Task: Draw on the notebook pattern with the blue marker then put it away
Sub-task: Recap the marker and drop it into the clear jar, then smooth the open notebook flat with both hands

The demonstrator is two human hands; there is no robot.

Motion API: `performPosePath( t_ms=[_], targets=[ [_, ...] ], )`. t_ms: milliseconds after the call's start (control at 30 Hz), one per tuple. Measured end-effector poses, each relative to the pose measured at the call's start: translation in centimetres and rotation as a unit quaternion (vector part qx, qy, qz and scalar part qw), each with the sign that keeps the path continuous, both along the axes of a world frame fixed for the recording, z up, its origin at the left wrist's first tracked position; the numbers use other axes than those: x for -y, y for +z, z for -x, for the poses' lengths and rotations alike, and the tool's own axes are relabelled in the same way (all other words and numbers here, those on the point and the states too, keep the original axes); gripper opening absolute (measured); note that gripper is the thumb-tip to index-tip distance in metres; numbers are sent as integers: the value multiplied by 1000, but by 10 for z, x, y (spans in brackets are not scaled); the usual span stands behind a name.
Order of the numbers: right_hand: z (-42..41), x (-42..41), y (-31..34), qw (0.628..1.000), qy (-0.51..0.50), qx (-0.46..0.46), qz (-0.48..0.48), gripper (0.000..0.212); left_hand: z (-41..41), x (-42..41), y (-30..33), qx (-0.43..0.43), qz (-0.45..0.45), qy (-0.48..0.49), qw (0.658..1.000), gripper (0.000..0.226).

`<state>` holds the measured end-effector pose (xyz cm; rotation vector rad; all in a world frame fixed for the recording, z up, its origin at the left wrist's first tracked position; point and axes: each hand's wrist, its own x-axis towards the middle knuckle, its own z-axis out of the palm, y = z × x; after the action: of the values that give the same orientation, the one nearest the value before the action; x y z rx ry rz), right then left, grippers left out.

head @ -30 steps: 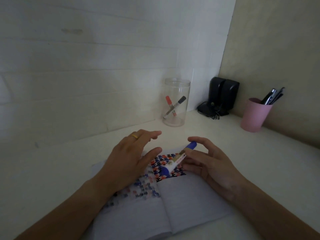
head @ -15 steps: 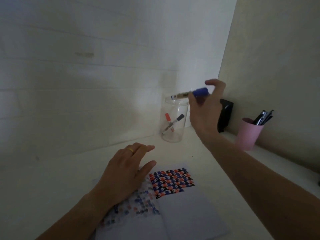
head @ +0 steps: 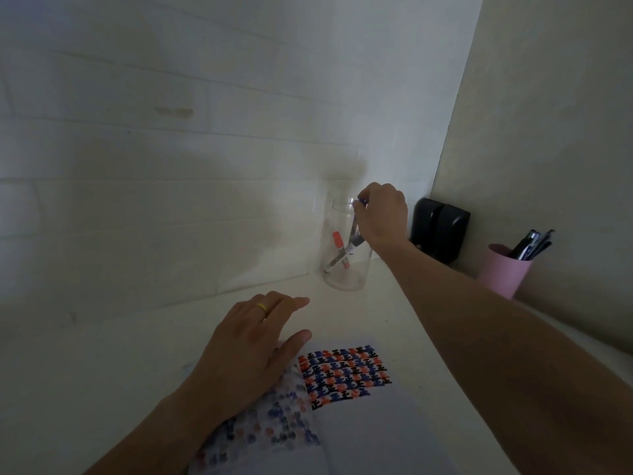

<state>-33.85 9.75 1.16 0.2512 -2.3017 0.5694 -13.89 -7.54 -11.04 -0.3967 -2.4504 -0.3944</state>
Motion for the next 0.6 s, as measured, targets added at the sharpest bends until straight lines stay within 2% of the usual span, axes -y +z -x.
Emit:
performPosePath(
  t_ms=[133, 267, 400, 600],
  targets=[
    [-8, -2, 0, 999, -5, -3, -35, 29, 0, 0, 0, 2, 1, -6, 1000, 42],
    [-32, -9, -13, 999, 42, -9, 4, 24, 0, 1, 1, -2, 6, -8, 1000, 41],
    [-84, -27, -44, 996, 92, -15, 4, 23, 0, 0, 1, -4, 24, -4, 1000, 40],
    [-161, -68, -103, 988, 118, 89, -33, 25, -10, -5, 3, 27, 18, -17, 999, 36]
  ],
)
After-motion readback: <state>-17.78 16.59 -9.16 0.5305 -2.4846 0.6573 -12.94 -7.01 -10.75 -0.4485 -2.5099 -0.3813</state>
